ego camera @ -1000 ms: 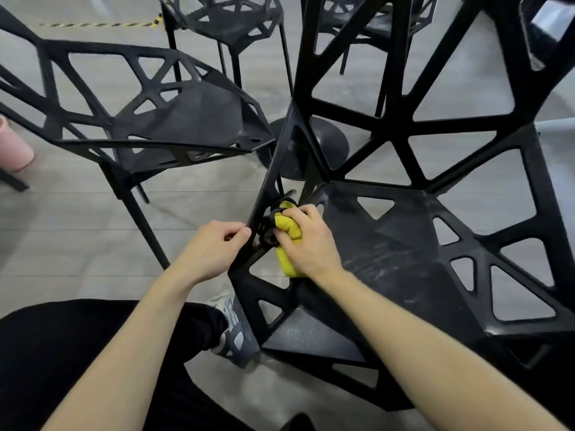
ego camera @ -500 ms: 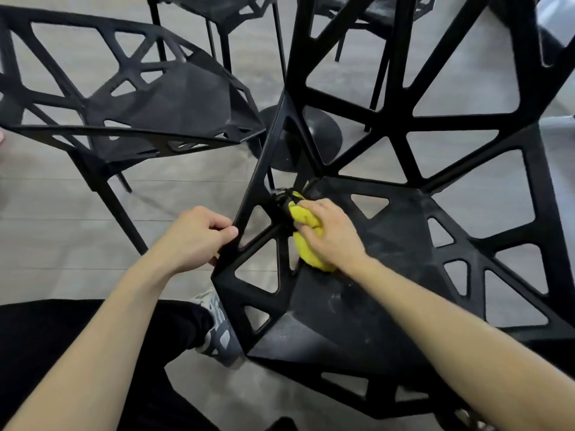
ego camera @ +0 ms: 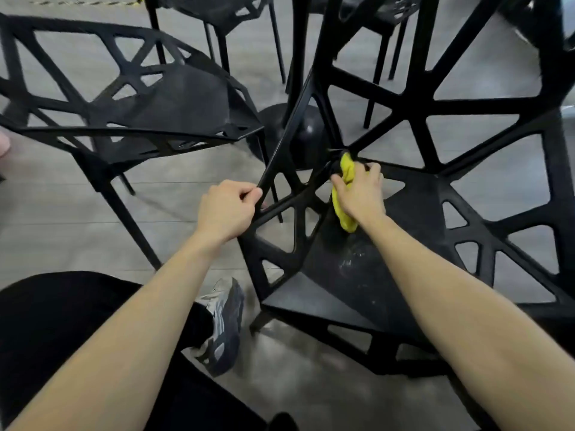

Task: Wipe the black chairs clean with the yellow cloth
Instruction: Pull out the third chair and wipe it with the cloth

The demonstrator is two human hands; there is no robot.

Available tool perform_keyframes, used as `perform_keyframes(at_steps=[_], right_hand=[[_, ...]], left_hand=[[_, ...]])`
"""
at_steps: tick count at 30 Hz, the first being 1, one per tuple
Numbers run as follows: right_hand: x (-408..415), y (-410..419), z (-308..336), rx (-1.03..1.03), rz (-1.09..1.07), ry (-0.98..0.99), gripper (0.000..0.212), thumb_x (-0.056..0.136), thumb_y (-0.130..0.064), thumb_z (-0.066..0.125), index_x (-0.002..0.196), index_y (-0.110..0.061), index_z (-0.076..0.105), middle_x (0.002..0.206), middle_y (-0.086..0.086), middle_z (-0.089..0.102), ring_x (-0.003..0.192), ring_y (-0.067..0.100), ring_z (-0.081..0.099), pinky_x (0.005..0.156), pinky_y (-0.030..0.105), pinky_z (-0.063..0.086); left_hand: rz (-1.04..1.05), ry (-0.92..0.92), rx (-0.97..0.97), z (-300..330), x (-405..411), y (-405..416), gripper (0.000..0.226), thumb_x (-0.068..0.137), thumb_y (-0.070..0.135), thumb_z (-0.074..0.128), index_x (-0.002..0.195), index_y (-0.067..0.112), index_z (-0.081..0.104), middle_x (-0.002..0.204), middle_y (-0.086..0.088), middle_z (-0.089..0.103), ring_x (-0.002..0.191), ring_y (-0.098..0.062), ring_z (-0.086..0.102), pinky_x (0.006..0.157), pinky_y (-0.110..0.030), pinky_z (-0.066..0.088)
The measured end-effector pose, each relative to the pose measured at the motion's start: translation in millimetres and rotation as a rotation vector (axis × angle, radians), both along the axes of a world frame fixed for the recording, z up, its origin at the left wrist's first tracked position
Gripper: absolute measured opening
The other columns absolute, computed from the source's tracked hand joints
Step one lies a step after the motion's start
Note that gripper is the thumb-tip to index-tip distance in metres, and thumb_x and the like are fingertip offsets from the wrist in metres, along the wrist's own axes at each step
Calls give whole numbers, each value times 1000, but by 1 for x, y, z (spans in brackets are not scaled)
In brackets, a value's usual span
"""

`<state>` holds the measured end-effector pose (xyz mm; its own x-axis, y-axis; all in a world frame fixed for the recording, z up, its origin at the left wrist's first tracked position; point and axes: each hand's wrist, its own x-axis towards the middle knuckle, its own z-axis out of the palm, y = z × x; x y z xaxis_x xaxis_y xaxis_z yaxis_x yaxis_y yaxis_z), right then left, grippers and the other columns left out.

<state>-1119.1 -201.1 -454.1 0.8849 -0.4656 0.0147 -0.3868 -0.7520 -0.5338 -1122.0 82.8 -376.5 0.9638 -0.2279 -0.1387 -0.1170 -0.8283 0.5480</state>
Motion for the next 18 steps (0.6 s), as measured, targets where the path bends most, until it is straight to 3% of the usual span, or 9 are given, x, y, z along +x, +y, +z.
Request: perform_keyframes(at_steps=[2, 5, 7, 9, 10, 13, 15, 18], right_hand=[[9, 10, 5, 50, -38, 88, 67, 103, -44, 54, 153, -3, 38, 151, 23, 34, 139, 49, 34, 120, 58, 30], [-21, 16, 7, 45, 336, 29, 85, 98, -31, 60, 168, -21, 12, 163, 15, 22, 144, 42, 31, 118, 56, 35], [-29, -13, 8, 11, 463, -15, 85, 96, -31, 70, 166, -36, 21, 166, 8, 19, 144, 38, 41, 114, 50, 43], [-11, -40, 6, -35, 338, -6, 74, 94, -37, 76, 158, -34, 39, 167, 3, 21, 138, 34, 51, 107, 47, 49], [0, -46, 4, -28, 226, -19, 69, 93, -39, 76, 154, -28, 45, 164, 3, 27, 134, 34, 54, 105, 46, 49], [2, 0, 1, 58, 5, -93, 57, 94, -44, 71, 139, -14, 52, 135, 13, 51, 118, 40, 59, 93, 45, 48], [-24, 43, 4, 76, 97, -137, 56, 93, -51, 72, 132, -16, 51, 120, 11, 53, 107, 38, 60, 87, 46, 49], [-39, 35, 7, -41, 360, -181, 60, 85, -62, 73, 125, -20, 55, 114, 6, 54, 105, 32, 59, 89, 46, 53]], left_hand=[[-1, 4, -70, -5, 9, -16, 50, 94, 61, 40, 89, 27, 77, 81, 7, 77, 85, -23, 71, 85, -43, 59], [-93, 58, -42, 1, 21, -27, 39, 106, 40, 47, 89, 20, 75, 83, 7, 78, 87, -26, 71, 85, -45, 58], [-221, 131, 84, 13, 28, -27, 28, 110, 24, 47, 110, 30, 74, 97, 3, 78, 92, -29, 72, 87, -46, 58], [-288, 251, 139, 20, 29, -24, 44, 113, 15, 45, 149, 38, 55, 112, 1, 75, 80, -25, 77, 83, -42, 60], [-277, 320, 109, 19, 31, -23, 53, 113, 12, 45, 159, 39, 44, 117, -1, 73, 71, -22, 79, 80, -39, 61], [-222, 424, -93, 11, 37, -14, 58, 113, 8, 50, 162, 38, 41, 109, -4, 79, 70, -29, 81, 88, -45, 63], [-219, 454, -183, 10, 43, -8, 57, 112, 7, 55, 155, 43, 47, 100, -6, 83, 76, -36, 82, 97, -49, 61], [-219, 458, -250, 10, 45, -8, 57, 111, 7, 57, 144, 51, 45, 96, -5, 84, 73, -35, 81, 89, -38, 65]])
